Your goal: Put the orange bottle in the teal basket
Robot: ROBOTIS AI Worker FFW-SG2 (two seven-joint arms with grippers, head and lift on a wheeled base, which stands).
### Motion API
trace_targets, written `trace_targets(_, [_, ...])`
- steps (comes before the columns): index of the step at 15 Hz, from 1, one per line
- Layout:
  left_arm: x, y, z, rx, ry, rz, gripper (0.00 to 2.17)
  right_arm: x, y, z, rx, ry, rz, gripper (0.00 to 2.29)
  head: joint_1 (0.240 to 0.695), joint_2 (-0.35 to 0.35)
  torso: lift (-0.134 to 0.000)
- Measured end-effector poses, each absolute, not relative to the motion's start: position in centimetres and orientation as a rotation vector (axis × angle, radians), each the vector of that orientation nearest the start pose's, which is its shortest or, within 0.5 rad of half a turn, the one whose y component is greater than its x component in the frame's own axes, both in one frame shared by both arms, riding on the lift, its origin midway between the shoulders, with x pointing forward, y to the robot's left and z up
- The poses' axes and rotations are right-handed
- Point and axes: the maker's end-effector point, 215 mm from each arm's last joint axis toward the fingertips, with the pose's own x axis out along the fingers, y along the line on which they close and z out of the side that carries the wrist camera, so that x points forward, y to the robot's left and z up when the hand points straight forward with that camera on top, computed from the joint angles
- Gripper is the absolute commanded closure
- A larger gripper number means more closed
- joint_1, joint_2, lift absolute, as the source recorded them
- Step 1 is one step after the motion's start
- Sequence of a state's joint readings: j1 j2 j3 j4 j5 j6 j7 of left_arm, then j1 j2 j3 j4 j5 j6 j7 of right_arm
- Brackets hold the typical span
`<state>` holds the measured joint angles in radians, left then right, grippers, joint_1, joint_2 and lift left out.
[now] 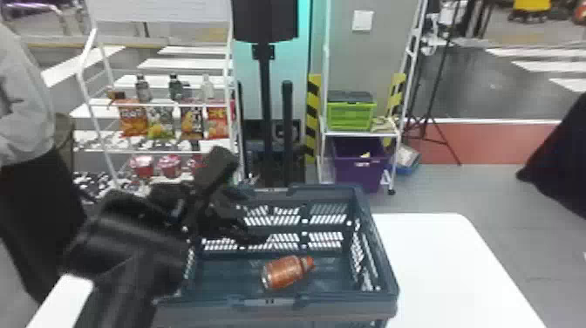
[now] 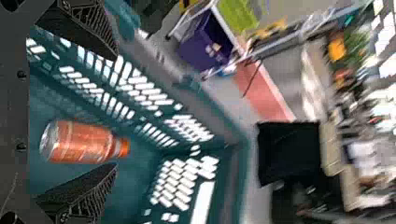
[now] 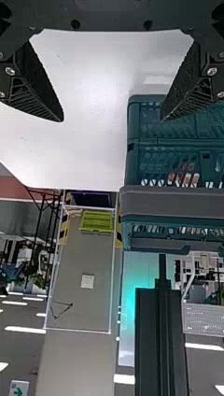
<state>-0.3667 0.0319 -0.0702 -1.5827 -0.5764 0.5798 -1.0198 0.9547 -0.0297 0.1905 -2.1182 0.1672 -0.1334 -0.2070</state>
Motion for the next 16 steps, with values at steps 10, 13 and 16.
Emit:
trace_targets(10, [49.6, 28.5, -25.7, 0.032, 0.204, -0.34, 0.09, 28.7, -16.6, -39.5, -0.066, 0.201, 0.007, 0.13, 0.499, 0.0, 0.0])
trace_targets(13, [44.3, 31.6, -29.6, 0.0, 0.28, -0.241, 0.09, 29.0, -16.3, -38.5, -0.061, 0.176, 0.024, 0.13, 0.499, 0.0, 0.0])
trace_targets(16, [40.6, 32.9, -32.5, 0.009, 0.294, -0.178, 0.09, 29.4, -16.0, -37.8, -0.058, 0.155, 0.045, 0.13, 0.499, 0.0, 0.0])
